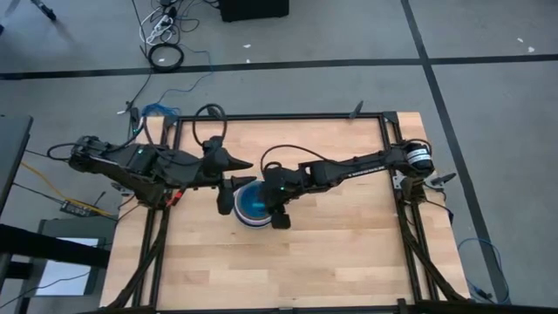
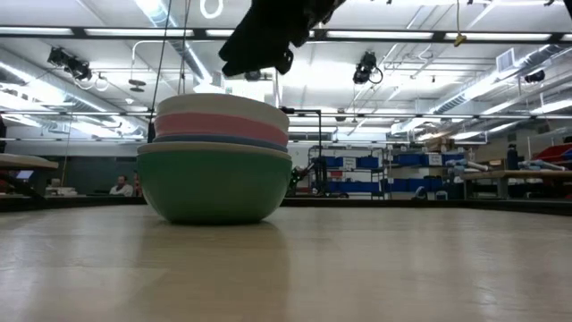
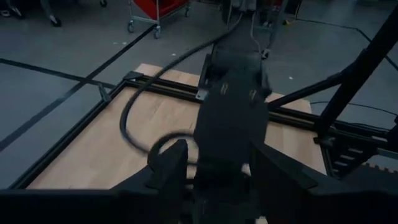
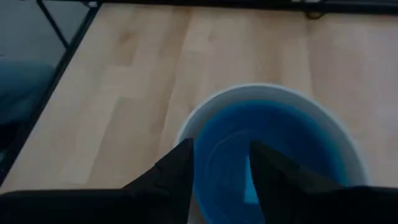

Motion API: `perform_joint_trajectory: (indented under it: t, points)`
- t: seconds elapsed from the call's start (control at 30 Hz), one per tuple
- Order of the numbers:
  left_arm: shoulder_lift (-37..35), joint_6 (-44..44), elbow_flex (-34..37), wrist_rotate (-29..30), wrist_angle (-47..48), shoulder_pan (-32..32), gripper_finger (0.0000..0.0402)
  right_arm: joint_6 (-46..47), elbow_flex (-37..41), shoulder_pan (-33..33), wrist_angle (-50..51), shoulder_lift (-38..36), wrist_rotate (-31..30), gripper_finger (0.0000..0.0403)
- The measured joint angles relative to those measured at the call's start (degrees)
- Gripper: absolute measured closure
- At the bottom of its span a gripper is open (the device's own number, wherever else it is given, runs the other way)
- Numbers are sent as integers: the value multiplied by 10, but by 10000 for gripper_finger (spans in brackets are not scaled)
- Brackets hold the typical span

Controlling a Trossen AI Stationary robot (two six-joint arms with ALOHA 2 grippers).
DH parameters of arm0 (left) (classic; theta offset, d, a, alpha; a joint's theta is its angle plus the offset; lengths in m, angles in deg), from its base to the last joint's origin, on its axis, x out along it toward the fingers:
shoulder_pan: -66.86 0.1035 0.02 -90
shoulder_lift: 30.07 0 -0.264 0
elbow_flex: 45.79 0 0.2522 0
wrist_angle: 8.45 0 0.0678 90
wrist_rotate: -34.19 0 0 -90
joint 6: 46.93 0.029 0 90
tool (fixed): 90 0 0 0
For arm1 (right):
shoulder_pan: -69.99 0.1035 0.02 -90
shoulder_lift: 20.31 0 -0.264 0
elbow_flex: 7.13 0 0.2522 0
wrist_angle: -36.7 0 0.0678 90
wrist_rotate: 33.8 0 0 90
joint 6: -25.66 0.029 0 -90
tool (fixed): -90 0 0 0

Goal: Nest bowls inside each other
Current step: Return to Home Position

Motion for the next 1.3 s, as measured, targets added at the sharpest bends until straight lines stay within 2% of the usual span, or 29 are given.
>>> perform_joint_trajectory:
  t: [0.23,0.43,0.7,0.77,0.83,0.93,1.07,1.17,1.3]
  points:
    - [0,-12,0,-2,13,-6,225,-1,0,8,16,-19,-69,268]
    - [0,-10,1,-4,20,-24,225,-23,0,14,-2,-69,-68,275]
    - [19,11,1,-12,3,-37,225,-73,0,62,-41,-152,-66,275]
    - [27,53,1,-5,-19,-37,225,-97,0,76,-45,-172,-66,274]
    - [38,100,2,-7,-81,-30,225,-103,0,82,-69,-194,-64,273]
    - [39,173,16,-58,-168,4,225,-113,0,78,-76,-239,-64,273]
    - [2,188,50,-137,-224,49,225,-136,2,67,-75,-308,-62,271]
    - [-53,188,95,-144,-234,69,225,-149,14,64,-72,-368,-47,271]
    - [-158,189,202,-144,-313,74,225,-148,72,64,-71,-459,-47,272]
